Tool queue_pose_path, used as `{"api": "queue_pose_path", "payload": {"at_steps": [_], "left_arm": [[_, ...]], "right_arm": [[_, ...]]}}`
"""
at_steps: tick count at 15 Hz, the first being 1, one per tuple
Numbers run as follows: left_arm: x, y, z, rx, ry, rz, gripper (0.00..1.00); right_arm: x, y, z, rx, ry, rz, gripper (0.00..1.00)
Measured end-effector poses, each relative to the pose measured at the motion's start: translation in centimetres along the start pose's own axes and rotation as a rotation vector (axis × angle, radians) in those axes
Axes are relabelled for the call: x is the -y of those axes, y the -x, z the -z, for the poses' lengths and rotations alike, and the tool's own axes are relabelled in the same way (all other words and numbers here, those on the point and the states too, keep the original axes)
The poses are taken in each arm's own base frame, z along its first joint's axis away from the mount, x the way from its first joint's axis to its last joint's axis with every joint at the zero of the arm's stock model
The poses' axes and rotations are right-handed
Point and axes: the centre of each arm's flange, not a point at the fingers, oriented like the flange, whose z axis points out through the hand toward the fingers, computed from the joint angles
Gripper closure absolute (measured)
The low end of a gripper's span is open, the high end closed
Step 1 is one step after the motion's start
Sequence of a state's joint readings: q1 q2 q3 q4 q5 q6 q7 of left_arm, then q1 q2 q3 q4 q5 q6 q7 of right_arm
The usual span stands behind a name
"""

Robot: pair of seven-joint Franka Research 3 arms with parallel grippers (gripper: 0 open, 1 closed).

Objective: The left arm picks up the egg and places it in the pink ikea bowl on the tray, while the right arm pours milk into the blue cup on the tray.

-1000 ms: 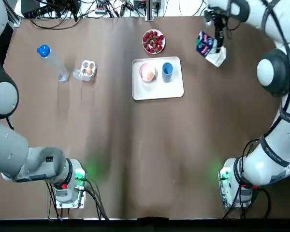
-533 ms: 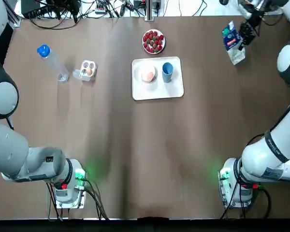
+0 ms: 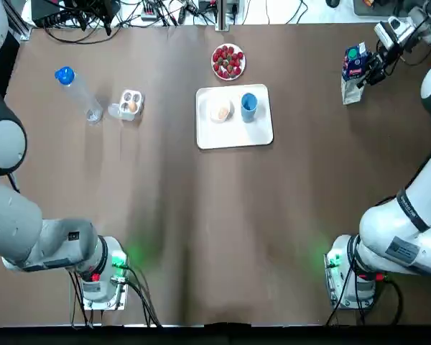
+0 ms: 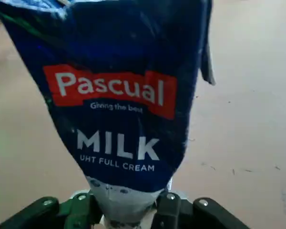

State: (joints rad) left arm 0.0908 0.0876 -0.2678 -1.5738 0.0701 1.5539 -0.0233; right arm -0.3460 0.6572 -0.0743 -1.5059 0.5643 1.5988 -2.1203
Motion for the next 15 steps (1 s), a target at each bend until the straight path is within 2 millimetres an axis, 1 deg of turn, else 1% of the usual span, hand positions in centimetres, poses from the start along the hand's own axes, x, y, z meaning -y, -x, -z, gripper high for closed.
{"api": "queue_pose_path", "payload": {"at_steps": [1,3,5,6,11,13,15], "left_arm": [[0.1,0.0,0.0,0.000,0.000,0.002,0.00],[1.1,0.0,0.0,0.000,0.002,0.019,0.00],[2.1,0.1,0.0,0.001,0.003,0.033,0.00],[2.2,0.1,0.0,0.001,0.004,0.035,0.00],[1.5,0.2,0.2,-0.004,0.002,0.023,0.00],[1.4,0.2,0.2,-0.004,0.002,0.021,0.00],[1.6,0.2,0.2,-0.004,0.002,0.029,0.00]], "right_arm": [[0.0,1.0,-0.4,-0.032,0.010,-0.002,0.56],[-0.1,2.7,-1.2,-0.093,0.030,0.003,0.56],[-0.1,4.2,-2.4,-0.127,0.030,-0.003,0.56],[-0.1,4.8,-2.9,-0.144,0.033,-0.005,0.56],[0.1,8.3,-4.8,-0.243,0.075,0.019,0.56],[0.2,8.8,-5.3,-0.252,0.072,0.031,0.56],[0.2,8.3,-6.1,-0.280,0.045,0.065,0.56]]}}
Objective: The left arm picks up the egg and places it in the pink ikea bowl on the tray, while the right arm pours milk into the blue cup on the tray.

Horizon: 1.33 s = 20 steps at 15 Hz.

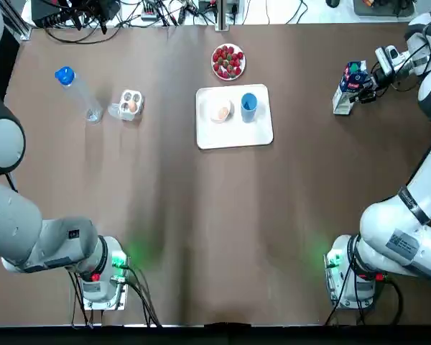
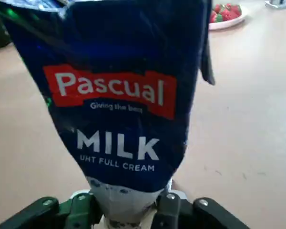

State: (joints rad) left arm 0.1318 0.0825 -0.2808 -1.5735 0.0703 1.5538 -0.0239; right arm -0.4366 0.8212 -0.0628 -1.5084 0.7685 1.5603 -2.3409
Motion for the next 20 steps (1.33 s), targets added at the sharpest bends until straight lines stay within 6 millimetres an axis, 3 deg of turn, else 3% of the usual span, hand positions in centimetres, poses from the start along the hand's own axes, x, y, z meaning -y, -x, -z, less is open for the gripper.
{"api": "queue_pose_path", "payload": {"at_steps": [6,17,20], "left_arm": [[0.0,0.0,0.0,0.000,0.000,0.001,0.00],[0.1,0.0,0.0,0.000,0.000,0.004,0.00],[0.1,0.0,0.0,0.000,0.000,0.004,0.00]], "right_arm": [[-0.1,-0.7,-0.4,-0.023,-0.023,0.053,0.56],[-0.1,0.7,-1.9,-0.042,-0.042,0.118,0.56],[-0.1,0.9,-2.1,-0.044,-0.044,0.121,0.48]]}}
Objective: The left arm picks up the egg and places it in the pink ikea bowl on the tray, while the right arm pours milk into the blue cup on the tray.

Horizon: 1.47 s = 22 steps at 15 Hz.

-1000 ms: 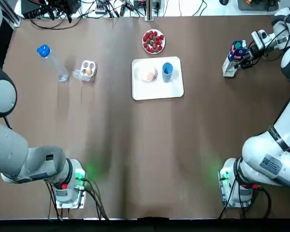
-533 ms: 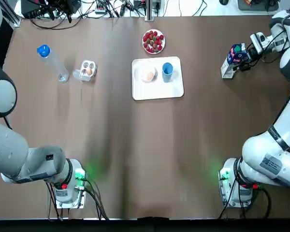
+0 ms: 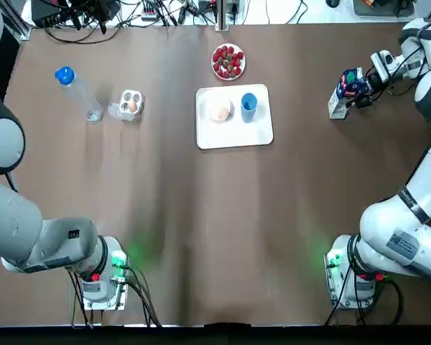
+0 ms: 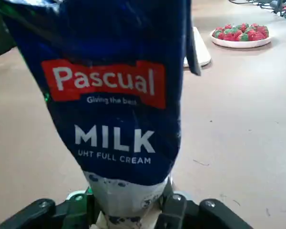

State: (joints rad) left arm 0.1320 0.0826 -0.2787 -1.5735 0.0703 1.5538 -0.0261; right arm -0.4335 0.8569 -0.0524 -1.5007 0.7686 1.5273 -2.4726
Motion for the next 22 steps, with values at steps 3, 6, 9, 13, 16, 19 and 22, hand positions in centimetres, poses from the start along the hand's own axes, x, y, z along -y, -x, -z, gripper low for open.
{"api": "queue_pose_path", "payload": {"at_steps": [3,6,9,13,16,19,22], "left_arm": [[0.00,0.00,0.00,0.000,0.000,0.000,0.00],[0.01,0.00,0.00,0.000,0.000,0.000,0.00],[0.06,0.00,0.00,0.000,0.000,0.001,0.00],[0.14,0.00,-0.01,0.000,0.000,0.003,0.00],[0.19,0.00,-0.01,0.000,0.000,0.003,0.00],[0.21,0.00,-0.01,0.000,0.000,0.004,0.00],[0.22,0.00,-0.01,0.000,0.000,0.004,0.00]], "right_arm": [[0.05,0.26,-0.21,-0.003,-0.002,0.009,0.48],[0.05,0.29,-0.24,-0.003,-0.002,0.009,0.39],[0.05,0.31,-0.25,-0.004,-0.002,0.008,0.12],[0.10,0.39,-0.15,-0.002,0.001,0.007,0.00],[0.16,0.45,-0.06,-0.001,0.002,0.005,0.00],[0.31,0.65,0.20,0.002,0.007,0.001,0.00],[0.64,0.96,0.66,0.003,0.015,-0.005,0.00]]}}
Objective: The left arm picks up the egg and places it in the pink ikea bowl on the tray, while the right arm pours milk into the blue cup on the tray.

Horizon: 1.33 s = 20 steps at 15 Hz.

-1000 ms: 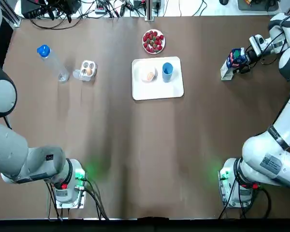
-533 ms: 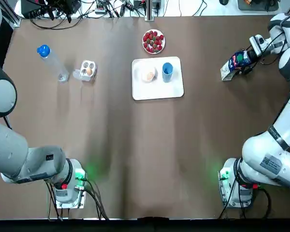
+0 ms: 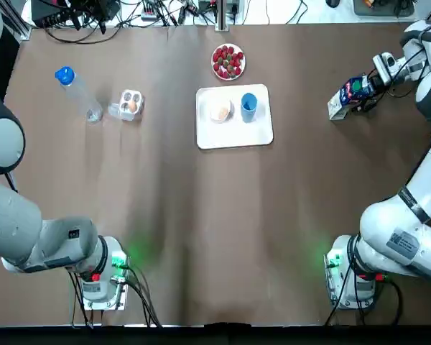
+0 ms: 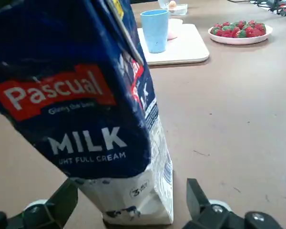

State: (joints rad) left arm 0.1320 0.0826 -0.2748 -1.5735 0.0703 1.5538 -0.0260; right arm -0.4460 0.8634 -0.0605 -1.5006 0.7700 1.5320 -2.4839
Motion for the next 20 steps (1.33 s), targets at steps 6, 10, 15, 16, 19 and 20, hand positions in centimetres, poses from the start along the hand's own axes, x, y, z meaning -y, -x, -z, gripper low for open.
{"api": "queue_pose_path", "payload": {"at_steps": [6,10,15,16,19,20], "left_arm": [[0.0,0.0,0.0,0.000,0.000,0.000,0.00],[0.0,0.0,0.0,0.000,0.000,0.000,0.00],[0.0,0.0,0.0,0.000,0.000,0.000,0.00],[0.0,0.0,0.0,0.000,0.000,0.000,0.00],[0.0,0.0,0.0,0.000,0.000,0.000,0.00],[0.0,0.0,0.0,0.000,0.000,0.000,0.00]], "right_arm": [[0.5,0.5,0.7,0.001,0.013,-0.010,0.00],[1.1,1.1,1.6,0.002,0.029,-0.020,0.00],[1.6,1.8,2.9,0.023,0.063,-0.031,0.00],[1.5,1.9,3.1,0.030,0.070,-0.033,0.00],[1.4,1.7,4.6,0.051,0.097,-0.091,0.00],[1.2,1.3,5.3,0.061,0.108,-0.117,0.00]]}}
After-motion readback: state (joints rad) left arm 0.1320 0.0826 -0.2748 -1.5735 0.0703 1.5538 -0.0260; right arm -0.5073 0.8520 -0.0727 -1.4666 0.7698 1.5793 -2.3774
